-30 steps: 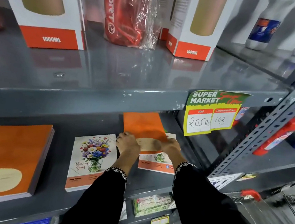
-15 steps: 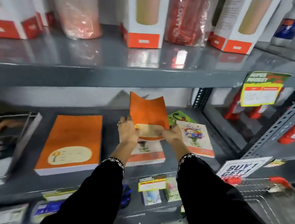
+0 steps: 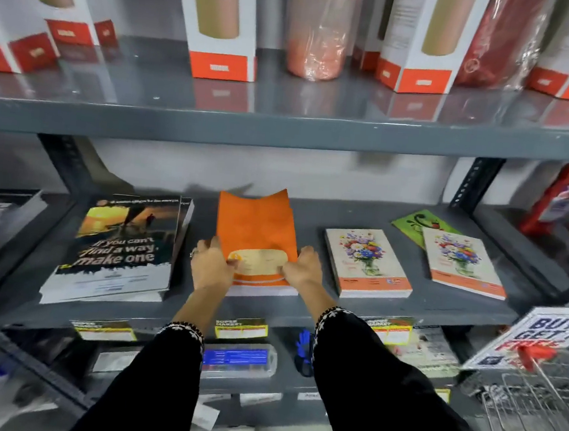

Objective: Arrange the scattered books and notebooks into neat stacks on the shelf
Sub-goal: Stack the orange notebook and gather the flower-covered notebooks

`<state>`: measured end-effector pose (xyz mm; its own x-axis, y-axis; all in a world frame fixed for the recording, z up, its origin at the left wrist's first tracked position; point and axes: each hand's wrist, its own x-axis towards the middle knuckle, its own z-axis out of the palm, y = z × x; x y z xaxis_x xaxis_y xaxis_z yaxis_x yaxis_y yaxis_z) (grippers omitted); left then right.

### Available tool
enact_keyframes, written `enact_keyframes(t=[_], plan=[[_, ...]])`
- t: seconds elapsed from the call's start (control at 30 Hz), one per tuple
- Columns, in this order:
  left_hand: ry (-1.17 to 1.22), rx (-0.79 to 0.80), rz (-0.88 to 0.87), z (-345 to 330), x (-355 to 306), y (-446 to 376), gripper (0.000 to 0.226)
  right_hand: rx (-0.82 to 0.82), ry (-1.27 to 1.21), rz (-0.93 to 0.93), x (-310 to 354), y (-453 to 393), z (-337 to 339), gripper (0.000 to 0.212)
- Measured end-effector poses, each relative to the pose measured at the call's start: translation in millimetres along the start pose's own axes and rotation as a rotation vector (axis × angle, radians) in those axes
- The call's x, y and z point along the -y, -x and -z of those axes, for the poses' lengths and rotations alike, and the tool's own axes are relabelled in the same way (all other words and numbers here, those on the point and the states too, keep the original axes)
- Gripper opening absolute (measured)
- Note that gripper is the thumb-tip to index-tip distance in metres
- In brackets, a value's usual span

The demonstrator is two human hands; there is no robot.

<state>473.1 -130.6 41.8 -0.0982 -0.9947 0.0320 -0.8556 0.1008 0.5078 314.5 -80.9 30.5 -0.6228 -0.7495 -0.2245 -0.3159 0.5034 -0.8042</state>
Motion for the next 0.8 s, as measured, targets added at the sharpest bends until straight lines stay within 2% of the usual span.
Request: enact_keyframes(t=[0.03,0.07,0.13,0.2,0.27,0.33,0.5,0.53,0.63,0.8], plan=[[-0.032,0.048,0.034,1,5,0,0.052,-0.001,0.011,-0.021,-3,0,-4,0.030],[-0.053,0.096,0.062,2,9,-1,0.052,0.000,0.015,-0.059,-4,0,-6,0.042],[-0.076,0.149,0.082,2,11,-2,0.053,0.028,0.021,-0.140,-9,-4,-4,0.081],[-0.088,0.143,0.100,1,6,-4,0.060,0.043,0.046,-0.138,-13,-4,5,0.097],[-0.077,0.093,0.086,-4,-9,-4,0.068,0.003,0.017,-0.100,-18,-7,18,0.092],[-0.060,0.049,0.027,-13,-31,-2,0.069,-0.098,-0.034,-0.058,-26,-13,38,0.076],[-0.035,0.081,-0.082,-58,-98,10,0.061,-0.310,-0.087,-0.023,-53,-36,104,0.029],[-0.020,0.083,-0.115,-71,-116,14,0.059,-0.332,-0.094,-0.028,-62,-42,122,0.024],[0.014,0.090,-0.238,-114,-182,28,0.054,-0.343,-0.023,-0.077,-98,-64,184,0.044],[0.113,0.161,-0.313,-170,-289,56,0.049,-0.345,0.190,-0.191,-154,-98,268,0.055]])
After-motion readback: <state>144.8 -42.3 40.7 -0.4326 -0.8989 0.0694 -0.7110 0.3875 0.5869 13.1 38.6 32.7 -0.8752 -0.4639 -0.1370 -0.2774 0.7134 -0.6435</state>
